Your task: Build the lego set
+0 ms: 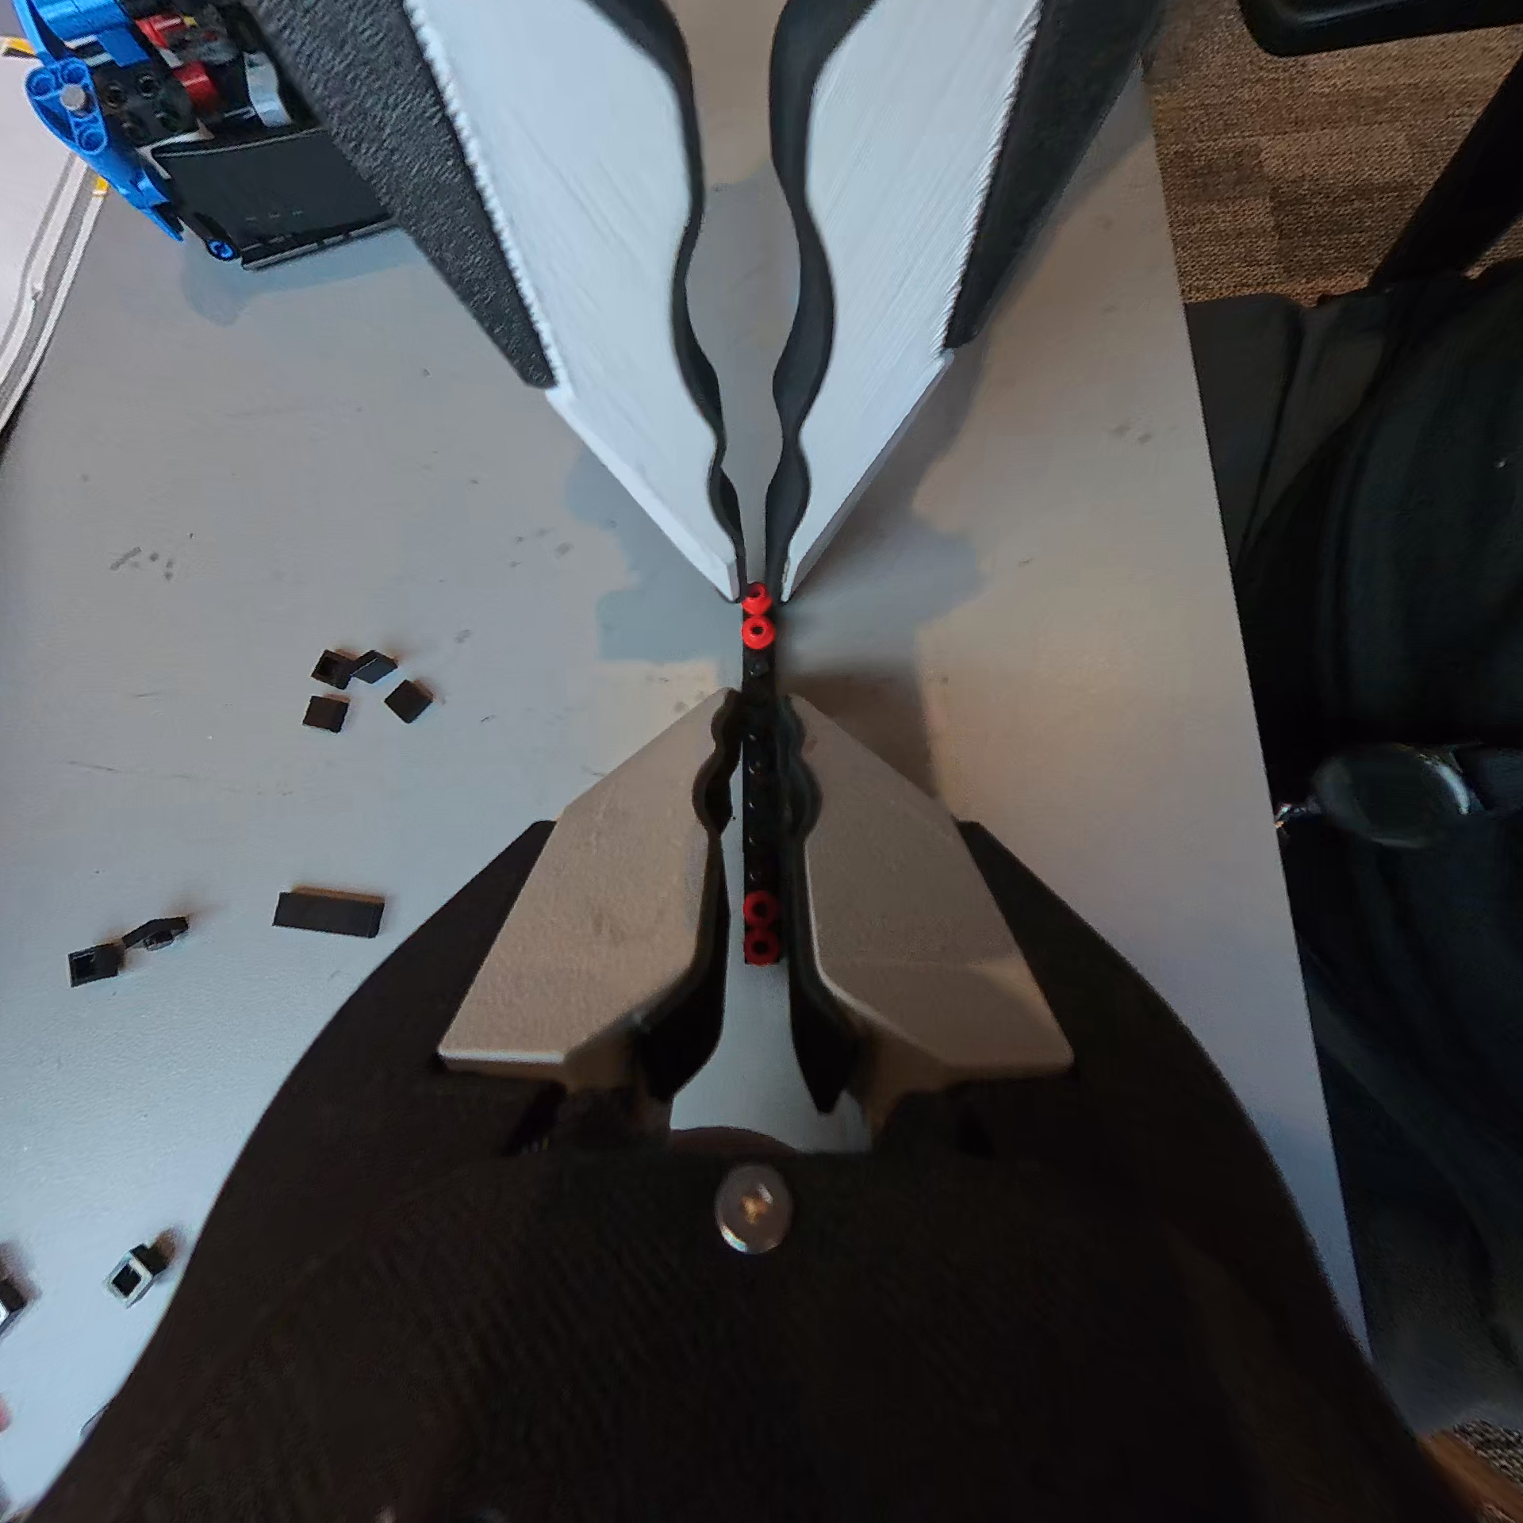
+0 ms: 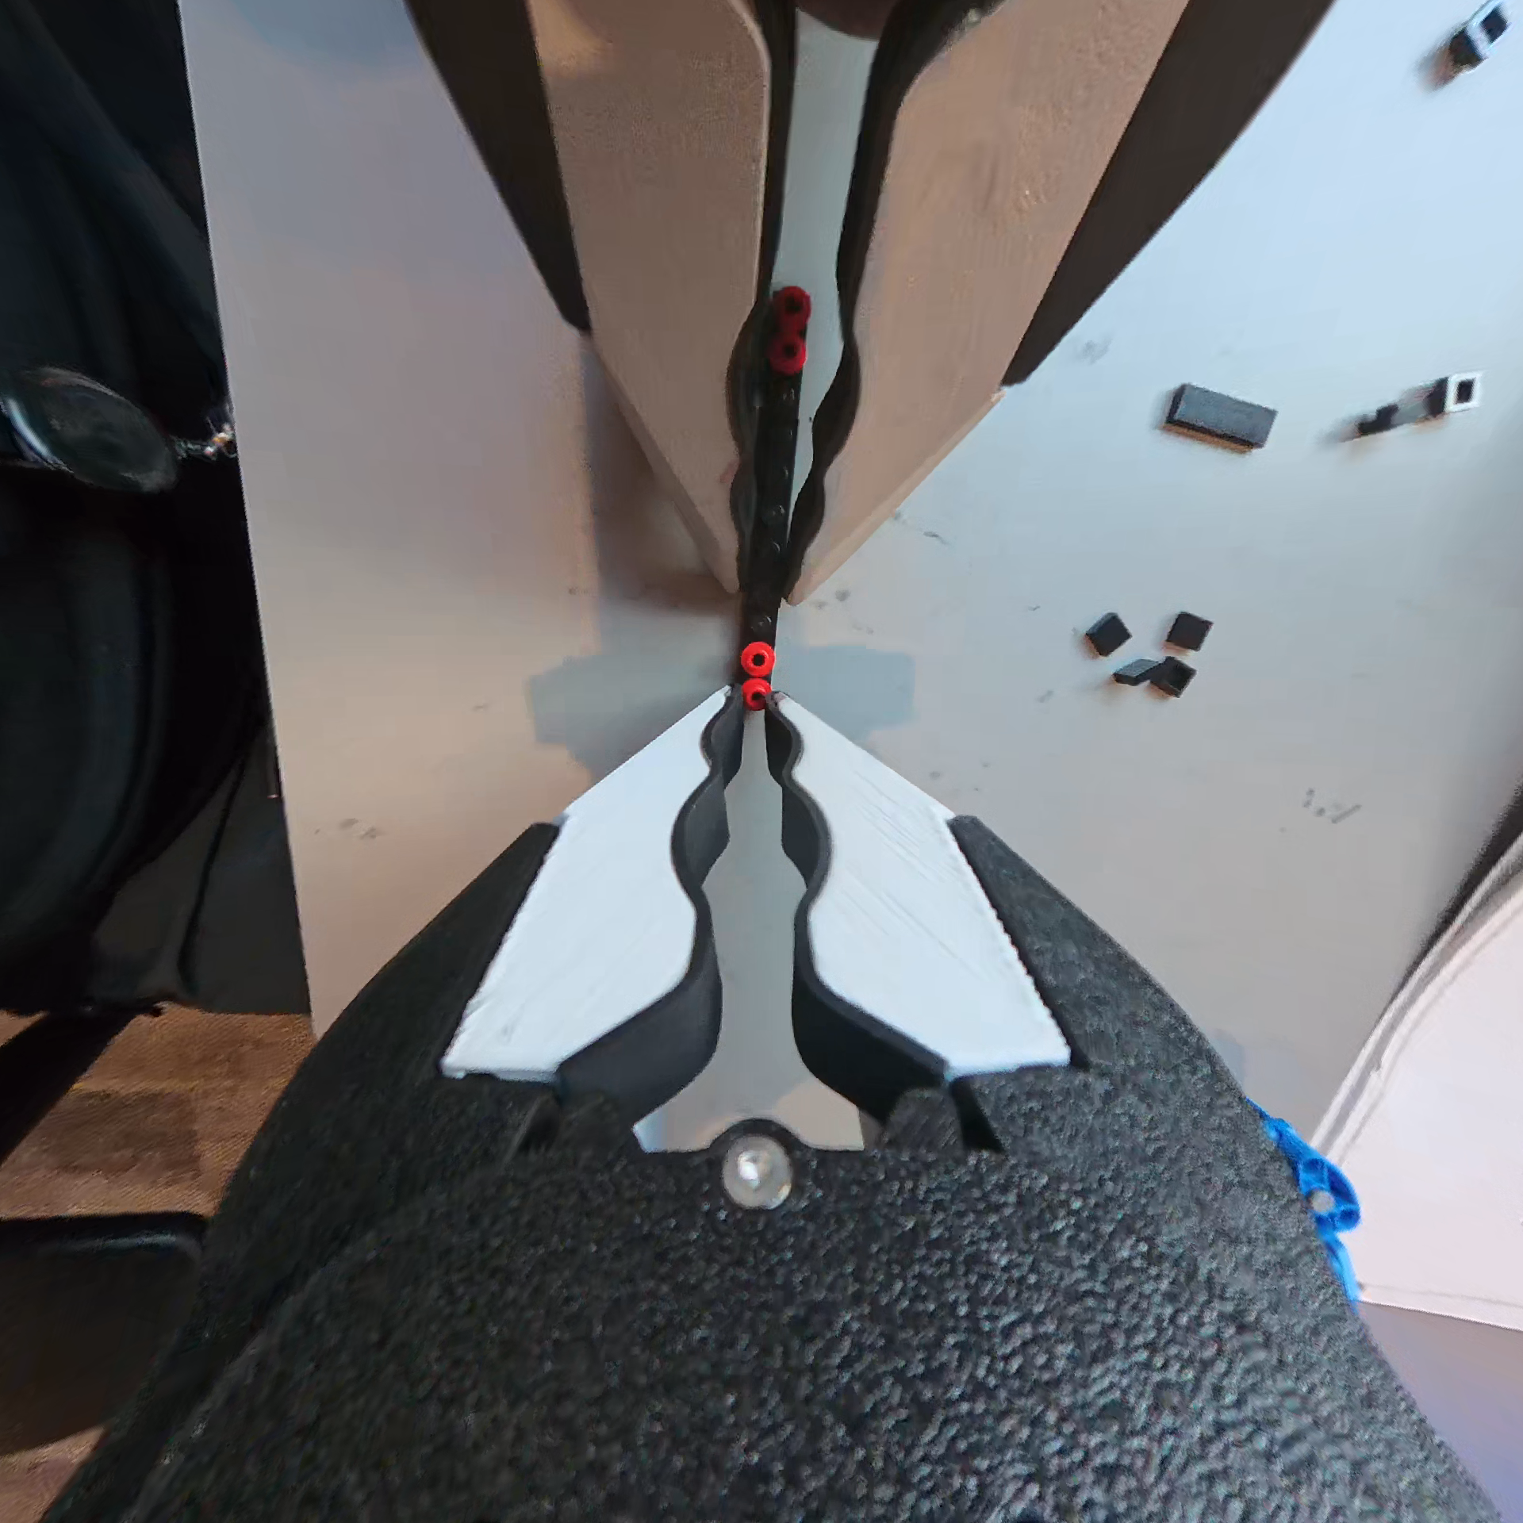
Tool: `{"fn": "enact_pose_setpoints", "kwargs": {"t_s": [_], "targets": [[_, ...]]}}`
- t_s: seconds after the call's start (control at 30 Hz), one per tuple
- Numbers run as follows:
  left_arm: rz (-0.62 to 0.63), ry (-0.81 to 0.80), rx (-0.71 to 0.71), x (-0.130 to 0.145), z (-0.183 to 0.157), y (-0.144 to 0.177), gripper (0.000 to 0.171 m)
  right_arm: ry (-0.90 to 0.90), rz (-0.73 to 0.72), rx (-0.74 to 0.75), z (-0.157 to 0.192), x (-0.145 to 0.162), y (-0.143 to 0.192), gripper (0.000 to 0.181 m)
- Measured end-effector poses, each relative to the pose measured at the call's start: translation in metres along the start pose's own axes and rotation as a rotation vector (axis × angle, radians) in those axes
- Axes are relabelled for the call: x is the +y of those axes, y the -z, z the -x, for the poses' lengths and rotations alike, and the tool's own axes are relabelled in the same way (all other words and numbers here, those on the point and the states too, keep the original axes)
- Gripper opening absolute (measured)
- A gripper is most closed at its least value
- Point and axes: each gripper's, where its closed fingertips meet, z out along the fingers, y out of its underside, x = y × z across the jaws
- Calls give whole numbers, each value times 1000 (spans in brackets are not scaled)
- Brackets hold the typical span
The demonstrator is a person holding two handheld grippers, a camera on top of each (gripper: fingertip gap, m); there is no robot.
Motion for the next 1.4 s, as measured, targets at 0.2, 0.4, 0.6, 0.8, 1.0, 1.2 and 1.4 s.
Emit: {"fn": "enact_pose_setpoints", "kwargs": {"t_s": [0.2, 0.4, 0.6, 0.8, 1.0, 1.2, 1.4], "targets": [[-25, 18, -23, 0, 0, 0, 5, -163, 6, -72, 0, 0, -1, 4], [-20, 11, -39, 0, -1, 1, 5, -188, 10, -33, 0, -1, -3, 5], [-39, 22, -51, 2, -1, 2, 5, -176, -112, 74, 0, -3, -2, 5], [-50, 28, -31, 2, -3, 2, 5, -304, -280, 22, 3, -5, 11, 0], [-53, 34, -24, 2, -3, 2, 5, -218, -215, 62, 2, -5, 5, 0], [-55, 33, -23, 2, -3, 2, 5, -160, -170, 79, 2, -4, 2, 0], [-56, 30, -22, 1, -3, 2, 5, -140, -168, 74, 3, -7, 1, 0]]}}
